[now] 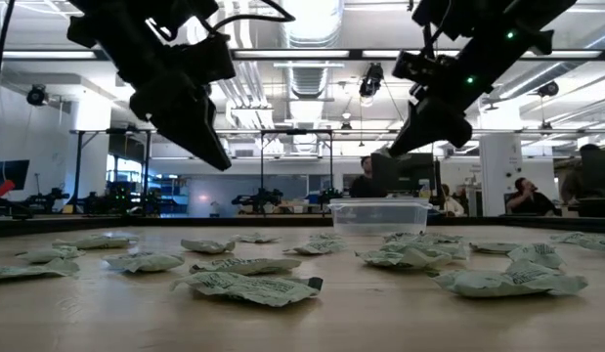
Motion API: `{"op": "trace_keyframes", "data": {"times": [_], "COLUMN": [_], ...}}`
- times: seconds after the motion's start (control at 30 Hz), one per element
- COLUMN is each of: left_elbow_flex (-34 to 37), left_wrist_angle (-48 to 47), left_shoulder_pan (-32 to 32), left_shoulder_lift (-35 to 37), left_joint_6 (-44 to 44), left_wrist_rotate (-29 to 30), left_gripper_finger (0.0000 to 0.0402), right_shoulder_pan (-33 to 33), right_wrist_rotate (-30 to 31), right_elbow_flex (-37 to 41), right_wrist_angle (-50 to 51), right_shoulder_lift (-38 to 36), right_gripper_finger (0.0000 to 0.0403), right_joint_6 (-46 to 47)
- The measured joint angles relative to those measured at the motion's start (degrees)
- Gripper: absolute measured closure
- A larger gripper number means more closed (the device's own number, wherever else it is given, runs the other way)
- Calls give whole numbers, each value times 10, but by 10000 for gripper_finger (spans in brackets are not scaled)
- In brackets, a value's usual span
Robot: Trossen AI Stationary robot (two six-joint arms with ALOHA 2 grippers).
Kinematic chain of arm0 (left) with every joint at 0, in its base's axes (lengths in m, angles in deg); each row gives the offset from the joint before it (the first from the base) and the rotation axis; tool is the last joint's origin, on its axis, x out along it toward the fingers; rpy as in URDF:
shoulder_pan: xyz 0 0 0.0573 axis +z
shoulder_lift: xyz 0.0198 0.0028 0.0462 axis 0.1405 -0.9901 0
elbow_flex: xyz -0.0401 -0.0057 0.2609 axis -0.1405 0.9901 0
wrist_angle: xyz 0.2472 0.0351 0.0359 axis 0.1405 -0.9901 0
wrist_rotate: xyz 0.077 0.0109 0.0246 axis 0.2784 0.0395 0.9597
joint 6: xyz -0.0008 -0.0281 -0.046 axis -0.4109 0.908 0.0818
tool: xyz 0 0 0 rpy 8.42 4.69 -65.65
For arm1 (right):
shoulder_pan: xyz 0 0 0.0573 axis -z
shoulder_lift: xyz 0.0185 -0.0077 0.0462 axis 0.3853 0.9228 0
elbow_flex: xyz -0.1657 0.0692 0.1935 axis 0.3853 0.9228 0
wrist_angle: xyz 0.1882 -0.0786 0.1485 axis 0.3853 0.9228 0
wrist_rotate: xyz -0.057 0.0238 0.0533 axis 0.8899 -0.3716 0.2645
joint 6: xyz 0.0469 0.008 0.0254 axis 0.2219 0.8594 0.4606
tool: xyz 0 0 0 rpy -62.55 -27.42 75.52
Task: Pick and place Stevia / Truvia into bins
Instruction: Put the stevia packet into the transparent bin
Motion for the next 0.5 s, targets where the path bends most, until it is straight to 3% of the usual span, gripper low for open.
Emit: {"op": "trace_keyframes", "data": {"times": [0.27,0.5], "left_elbow_flex": [0,0], "left_wrist_angle": [41,40], "left_shoulder_pan": [0,0], "left_shoulder_lift": [0,0], "left_joint_6": [-25,-26], "left_wrist_rotate": [1,1], "left_gripper_finger": [242,242], "right_shoulder_pan": [56,72], "right_wrist_rotate": [-54,-60], "right_elbow_flex": [20,28], "right_wrist_angle": [-22,-24], "right_shoulder_lift": [0,0], "right_gripper_finger": [388,341], "right_joint_6": [15,16]}}
